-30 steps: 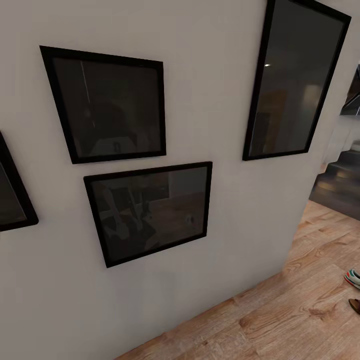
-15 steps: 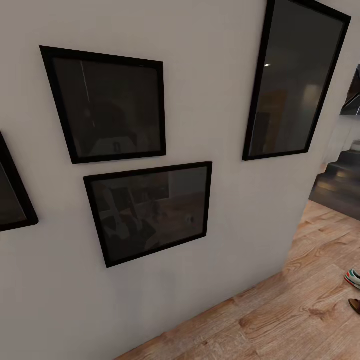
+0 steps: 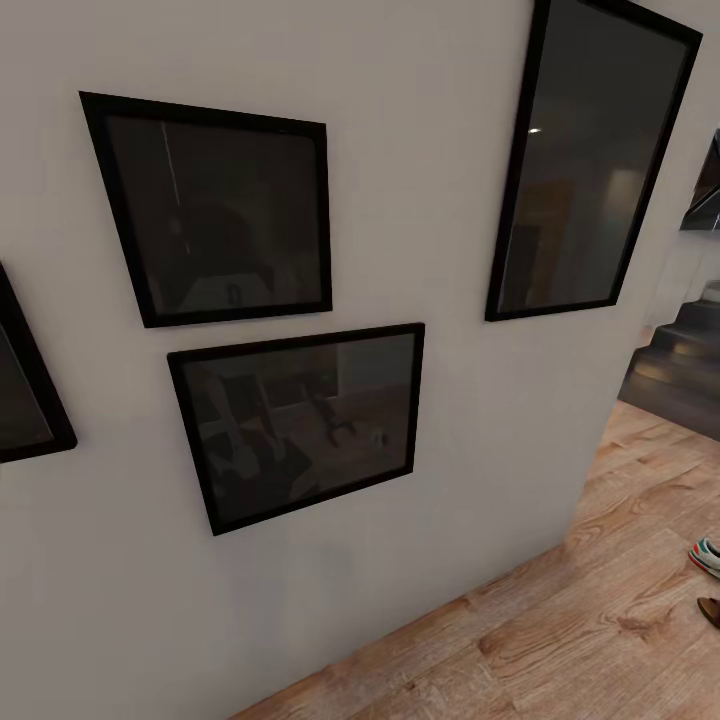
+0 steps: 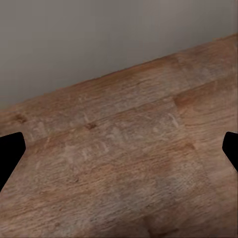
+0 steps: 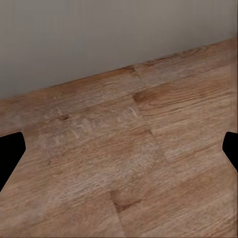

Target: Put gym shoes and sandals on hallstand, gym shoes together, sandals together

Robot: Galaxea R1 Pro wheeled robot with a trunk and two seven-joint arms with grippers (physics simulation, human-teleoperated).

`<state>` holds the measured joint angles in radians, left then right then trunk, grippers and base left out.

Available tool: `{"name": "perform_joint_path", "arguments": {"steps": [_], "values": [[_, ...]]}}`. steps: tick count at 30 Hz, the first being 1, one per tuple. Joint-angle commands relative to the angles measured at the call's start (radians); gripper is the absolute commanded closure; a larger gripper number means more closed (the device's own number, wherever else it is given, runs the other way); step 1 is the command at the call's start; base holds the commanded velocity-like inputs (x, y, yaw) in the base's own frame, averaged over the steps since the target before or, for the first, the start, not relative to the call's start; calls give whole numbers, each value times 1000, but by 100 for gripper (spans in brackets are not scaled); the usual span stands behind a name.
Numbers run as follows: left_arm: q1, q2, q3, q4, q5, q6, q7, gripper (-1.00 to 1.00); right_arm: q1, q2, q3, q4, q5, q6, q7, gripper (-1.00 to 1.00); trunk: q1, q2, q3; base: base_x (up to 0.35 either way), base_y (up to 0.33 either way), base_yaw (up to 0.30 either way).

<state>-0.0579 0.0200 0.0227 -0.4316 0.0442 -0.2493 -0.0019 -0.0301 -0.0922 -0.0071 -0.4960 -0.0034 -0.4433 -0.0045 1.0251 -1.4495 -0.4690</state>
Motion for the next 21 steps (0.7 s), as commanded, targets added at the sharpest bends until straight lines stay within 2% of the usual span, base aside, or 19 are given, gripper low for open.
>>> {"name": "perform_joint_path", "arguments": {"steps": [1, 8, 13, 21], "values": [[2, 8, 7, 0, 18, -4, -4, -100, -2, -4, -1, -2, 0, -3, 0, -100, 0, -1, -1, 0, 0, 0], [8, 55, 15, 1, 34, -4, -9, -100, -4, -24, -1, -4, 1, -3, -1, -100, 0, -1, -1, 0, 0, 0], [9, 60, 15, 1, 33, -4, -9, -100, -4, -28, -2, -6, 0, -3, 0, -100, 0, -1, -1, -34, -23, 0], [9, 61, 15, 2, 33, -4, -9, -100, -4, -44, -4, -7, 0, -5, -2, -100, 0, -1, -1, -220, -168, 0]]}}
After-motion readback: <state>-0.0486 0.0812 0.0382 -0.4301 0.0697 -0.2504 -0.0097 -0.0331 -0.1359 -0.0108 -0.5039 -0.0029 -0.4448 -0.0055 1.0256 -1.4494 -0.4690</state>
